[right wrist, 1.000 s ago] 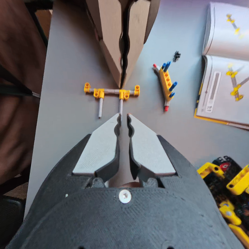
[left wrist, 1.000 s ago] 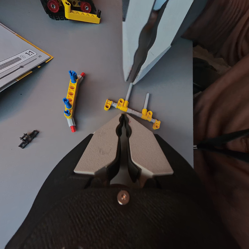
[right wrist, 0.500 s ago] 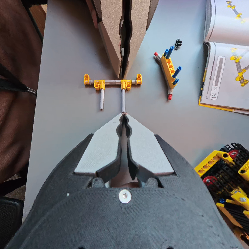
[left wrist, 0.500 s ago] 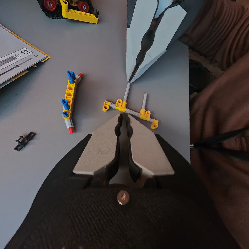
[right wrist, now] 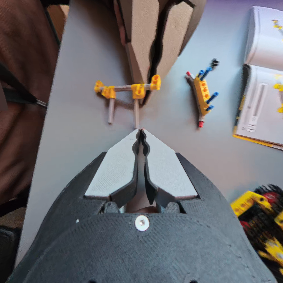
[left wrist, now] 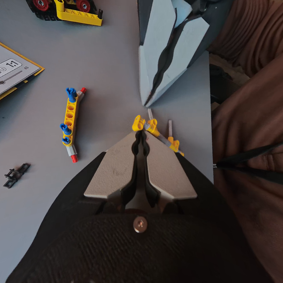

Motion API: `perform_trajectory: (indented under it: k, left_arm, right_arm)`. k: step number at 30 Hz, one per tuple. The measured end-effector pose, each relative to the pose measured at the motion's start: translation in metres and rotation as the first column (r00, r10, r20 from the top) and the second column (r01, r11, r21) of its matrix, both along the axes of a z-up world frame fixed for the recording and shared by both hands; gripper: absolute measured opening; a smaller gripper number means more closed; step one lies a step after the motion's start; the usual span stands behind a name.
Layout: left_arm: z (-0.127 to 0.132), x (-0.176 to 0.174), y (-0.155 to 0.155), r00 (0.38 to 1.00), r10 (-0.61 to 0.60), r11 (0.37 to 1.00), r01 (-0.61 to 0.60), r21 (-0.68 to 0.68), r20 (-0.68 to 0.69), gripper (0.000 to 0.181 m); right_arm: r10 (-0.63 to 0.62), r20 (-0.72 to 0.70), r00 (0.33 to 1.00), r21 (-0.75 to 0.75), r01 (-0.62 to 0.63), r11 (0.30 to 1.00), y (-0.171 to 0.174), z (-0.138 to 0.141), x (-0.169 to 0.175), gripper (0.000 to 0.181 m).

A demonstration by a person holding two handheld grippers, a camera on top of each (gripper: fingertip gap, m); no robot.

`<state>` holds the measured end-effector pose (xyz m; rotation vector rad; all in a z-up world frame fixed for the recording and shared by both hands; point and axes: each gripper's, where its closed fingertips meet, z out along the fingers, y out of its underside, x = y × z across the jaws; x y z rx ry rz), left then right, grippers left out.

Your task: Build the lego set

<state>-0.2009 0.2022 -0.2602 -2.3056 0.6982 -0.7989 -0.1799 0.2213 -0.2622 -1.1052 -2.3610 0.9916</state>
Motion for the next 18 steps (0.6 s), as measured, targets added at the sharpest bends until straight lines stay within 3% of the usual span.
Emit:
perform_trajectory:
  k: [2, 8, 11, 15, 18]
  left_arm:
    - [0.0, -0.002, -0.002, 1.0, 0.007, 1.0, -0.006, -0.012, 0.011, 0.0]
    - [0.001, -0.017, -0.005, 0.998, 0.059, 0.998, -0.059, -0.005, 0.007, 0.0]
    - [0.004, -0.01, -0.007, 1.0, 0.007, 0.998, -0.006, 0.055, -0.02, 0.012]
    - [0.015, -0.001, -0.007, 0.996, -0.069, 0.98, 0.079, 0.185, -0.056, 0.005]
    - [0.014, 0.005, -0.011, 0.987, -0.142, 0.967, 0.155, 0.201, -0.077, 0.0]
  right_arm:
    - [-0.058, -0.02, 0.998, 0.046, 0.059, 0.997, 0.013, 0.0, -0.003, 0.0]
    - [-0.097, 0.011, 0.995, -0.029, 0.098, 0.995, 0.019, 0.001, 0.008, 0.005]
    - [-0.12, 0.014, 0.993, -0.054, 0.12, 0.991, 0.011, 0.004, 0.015, 0.013]
    - [-0.169, -0.001, 0.986, -0.068, 0.169, 0.983, -0.005, 0.007, 0.028, 0.018]
    - [-0.236, -0.005, 0.972, -0.051, 0.235, 0.971, -0.011, 0.006, 0.029, 0.02]
